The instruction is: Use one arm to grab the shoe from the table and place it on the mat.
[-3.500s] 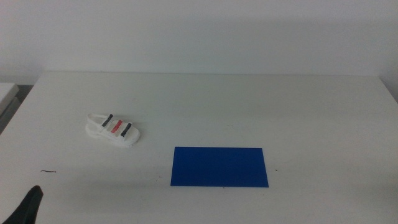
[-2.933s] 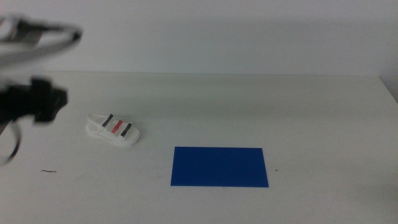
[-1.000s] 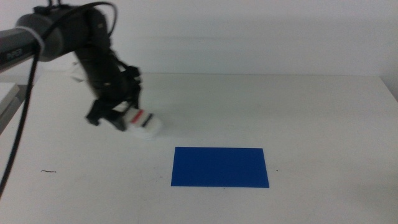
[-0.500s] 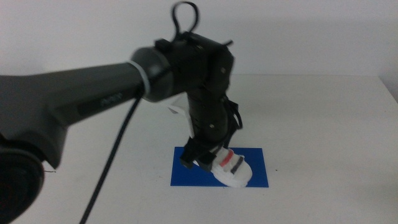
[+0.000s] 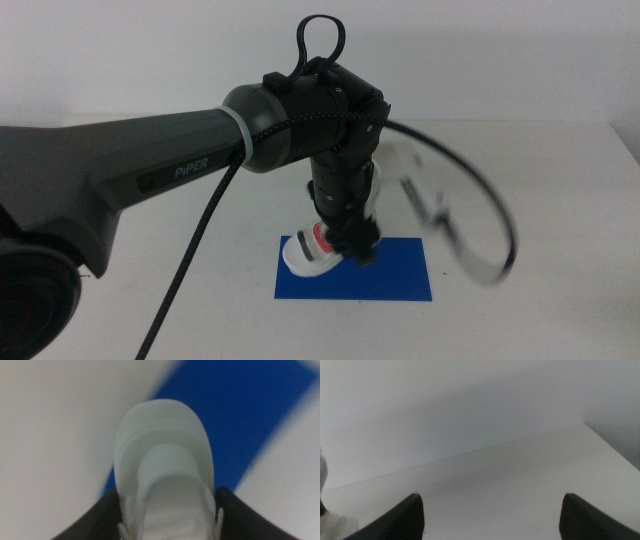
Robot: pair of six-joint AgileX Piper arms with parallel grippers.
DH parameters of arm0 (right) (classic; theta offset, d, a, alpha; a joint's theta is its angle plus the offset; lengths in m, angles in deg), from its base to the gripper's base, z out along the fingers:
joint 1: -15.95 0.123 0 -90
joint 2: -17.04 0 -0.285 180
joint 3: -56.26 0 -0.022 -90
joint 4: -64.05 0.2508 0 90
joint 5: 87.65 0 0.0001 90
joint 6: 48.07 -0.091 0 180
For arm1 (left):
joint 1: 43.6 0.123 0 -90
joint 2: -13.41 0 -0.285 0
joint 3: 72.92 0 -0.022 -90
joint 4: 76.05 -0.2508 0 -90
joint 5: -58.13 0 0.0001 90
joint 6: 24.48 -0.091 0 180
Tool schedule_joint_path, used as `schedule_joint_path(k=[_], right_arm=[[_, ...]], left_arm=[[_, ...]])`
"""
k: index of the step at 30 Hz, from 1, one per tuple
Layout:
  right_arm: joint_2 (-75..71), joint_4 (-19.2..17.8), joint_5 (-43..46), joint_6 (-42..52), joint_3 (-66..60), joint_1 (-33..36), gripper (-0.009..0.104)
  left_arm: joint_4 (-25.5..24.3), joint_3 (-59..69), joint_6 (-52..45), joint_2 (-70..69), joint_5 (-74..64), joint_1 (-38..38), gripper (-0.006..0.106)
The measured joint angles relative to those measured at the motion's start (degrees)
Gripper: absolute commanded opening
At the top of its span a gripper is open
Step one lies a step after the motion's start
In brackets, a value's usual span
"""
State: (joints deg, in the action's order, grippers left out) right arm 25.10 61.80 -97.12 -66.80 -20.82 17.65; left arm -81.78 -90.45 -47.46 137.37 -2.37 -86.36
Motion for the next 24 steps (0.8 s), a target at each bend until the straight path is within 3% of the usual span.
schedule_joint_path(k=[1, 3, 6, 15, 24], right_arm=[[0.0, 0.0, 0.0, 0.0, 0.0, 0.0, 0.079], [0.0, 0.0, 0.0, 0.0, 0.0, 0.0, 0.079], [0.0, 0.0, 0.0, 0.0, 0.0, 0.0, 0.079], [0.0, 0.0, 0.0, 0.0, 0.0, 0.0, 0.079], [0.0, 0.0, 0.0, 0.0, 0.0, 0.0, 0.079]], left_arm=[[0.97, 0.0, -11.48, 0.26, -0.61, 0.0, -0.002], [2.81, 0.0, -25.23, 0.78, -1.45, 0.0, -0.002], [3.64, 0.0, -33.67, 1.56, -1.69, 0.0, -0.002], [8.3, 0.0, -35.95, 3.32, 3.42, 0.0, -0.002], [9.16, -0.65, -35.93, 6.57, 4.42, 0.0, -0.002]])
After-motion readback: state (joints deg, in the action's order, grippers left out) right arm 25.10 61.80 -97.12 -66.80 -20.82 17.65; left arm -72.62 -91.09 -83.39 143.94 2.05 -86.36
